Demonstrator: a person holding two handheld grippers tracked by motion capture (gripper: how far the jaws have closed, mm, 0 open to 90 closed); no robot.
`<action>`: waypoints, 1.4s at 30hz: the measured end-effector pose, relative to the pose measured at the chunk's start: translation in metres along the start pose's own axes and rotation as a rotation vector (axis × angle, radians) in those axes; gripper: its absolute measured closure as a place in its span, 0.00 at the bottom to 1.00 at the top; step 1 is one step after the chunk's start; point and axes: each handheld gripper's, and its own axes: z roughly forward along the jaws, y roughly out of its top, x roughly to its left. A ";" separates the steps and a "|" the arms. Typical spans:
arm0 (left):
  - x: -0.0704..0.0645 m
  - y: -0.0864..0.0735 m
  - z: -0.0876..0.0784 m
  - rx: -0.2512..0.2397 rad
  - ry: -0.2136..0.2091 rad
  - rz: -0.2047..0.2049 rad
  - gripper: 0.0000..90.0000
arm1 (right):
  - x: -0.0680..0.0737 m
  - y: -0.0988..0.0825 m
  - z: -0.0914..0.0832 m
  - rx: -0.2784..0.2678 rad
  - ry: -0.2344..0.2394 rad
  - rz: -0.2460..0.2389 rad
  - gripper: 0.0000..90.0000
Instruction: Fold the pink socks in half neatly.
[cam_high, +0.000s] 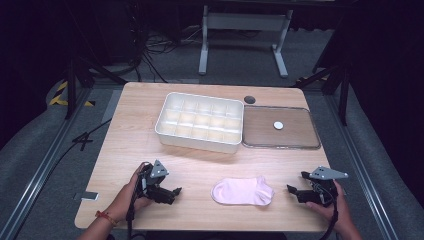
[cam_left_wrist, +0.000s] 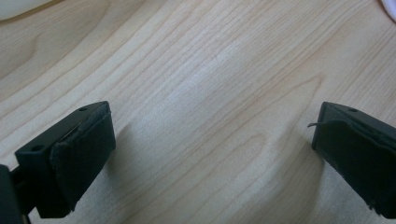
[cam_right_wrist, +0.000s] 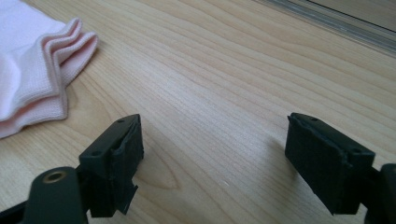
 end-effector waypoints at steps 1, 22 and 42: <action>0.000 0.001 0.001 -0.001 -0.008 0.004 0.00 | 0.000 0.000 0.000 0.001 0.000 -0.001 0.22; 0.006 0.004 0.004 -0.003 -0.079 0.088 0.00 | 0.000 0.003 -0.005 -0.045 0.018 -0.016 0.45; 0.005 0.005 0.004 -0.001 -0.061 0.075 0.00 | 0.059 0.054 -0.010 -0.152 0.188 -0.174 0.82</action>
